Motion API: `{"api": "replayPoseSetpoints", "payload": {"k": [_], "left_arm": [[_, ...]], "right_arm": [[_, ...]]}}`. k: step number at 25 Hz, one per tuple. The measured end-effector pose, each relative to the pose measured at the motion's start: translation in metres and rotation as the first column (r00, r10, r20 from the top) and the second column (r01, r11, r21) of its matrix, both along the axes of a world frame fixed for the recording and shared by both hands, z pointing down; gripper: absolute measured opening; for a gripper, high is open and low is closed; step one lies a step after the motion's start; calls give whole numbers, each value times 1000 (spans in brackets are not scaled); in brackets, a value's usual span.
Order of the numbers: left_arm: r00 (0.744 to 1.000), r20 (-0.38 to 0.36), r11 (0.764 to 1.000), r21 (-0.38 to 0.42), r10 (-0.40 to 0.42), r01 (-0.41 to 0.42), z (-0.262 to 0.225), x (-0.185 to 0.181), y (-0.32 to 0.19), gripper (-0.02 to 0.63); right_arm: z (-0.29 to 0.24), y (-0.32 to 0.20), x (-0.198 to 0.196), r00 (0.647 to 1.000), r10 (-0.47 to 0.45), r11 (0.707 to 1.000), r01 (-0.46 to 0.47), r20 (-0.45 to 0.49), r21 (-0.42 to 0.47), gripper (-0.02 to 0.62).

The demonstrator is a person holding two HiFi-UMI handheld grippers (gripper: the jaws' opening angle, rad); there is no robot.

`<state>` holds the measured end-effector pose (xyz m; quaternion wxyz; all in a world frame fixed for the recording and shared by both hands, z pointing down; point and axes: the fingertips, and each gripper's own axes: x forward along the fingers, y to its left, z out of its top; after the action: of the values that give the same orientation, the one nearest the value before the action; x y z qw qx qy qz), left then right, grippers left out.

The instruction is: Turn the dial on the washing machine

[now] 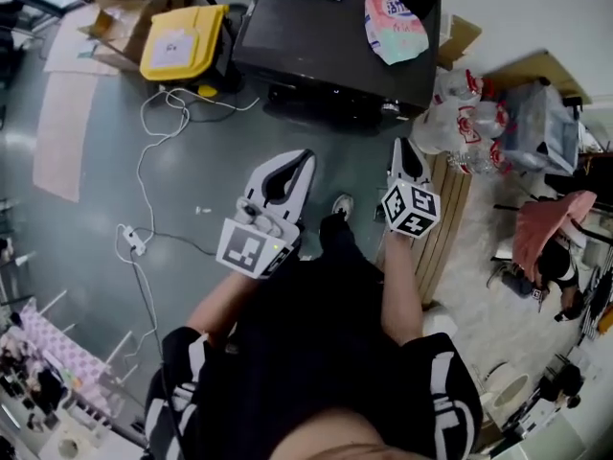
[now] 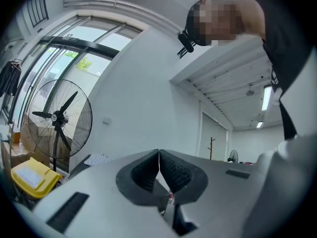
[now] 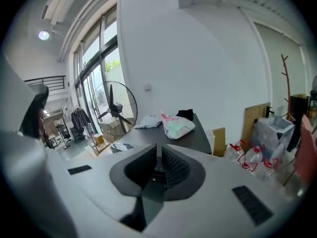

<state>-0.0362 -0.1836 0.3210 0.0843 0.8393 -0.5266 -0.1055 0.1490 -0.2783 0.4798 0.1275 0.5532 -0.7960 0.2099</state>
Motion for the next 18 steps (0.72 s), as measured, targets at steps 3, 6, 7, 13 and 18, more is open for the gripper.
{"api": "replayPoseSetpoints", "payload": {"k": [3, 6, 7, 13, 18], "left_arm": [[1000, -20, 1000, -3, -21, 21, -16, -4, 10, 22], [999, -32, 999, -8, -36, 36, -25, -4, 18, 22], [999, -32, 999, -5, -37, 37, -27, -3, 19, 23], [1000, -21, 1000, 5, -14, 14, -27, 5, 17, 23], [1000, -14, 1000, 9, -4, 5, -29, 7, 9, 23]], "right_arm": [[-44, 23, -4, 999, -28, 999, 27, 30, 47, 43], [-82, 45, -7, 998, -50, 993, 46, 33, 108, 28], [-90, 50, -8, 998, -57, 991, 53, 33, 123, 26], [-112, 69, -13, 996, -78, 983, 70, 38, 170, 26], [-116, 66, -15, 996, -84, 981, 76, 38, 179, 25]]}}
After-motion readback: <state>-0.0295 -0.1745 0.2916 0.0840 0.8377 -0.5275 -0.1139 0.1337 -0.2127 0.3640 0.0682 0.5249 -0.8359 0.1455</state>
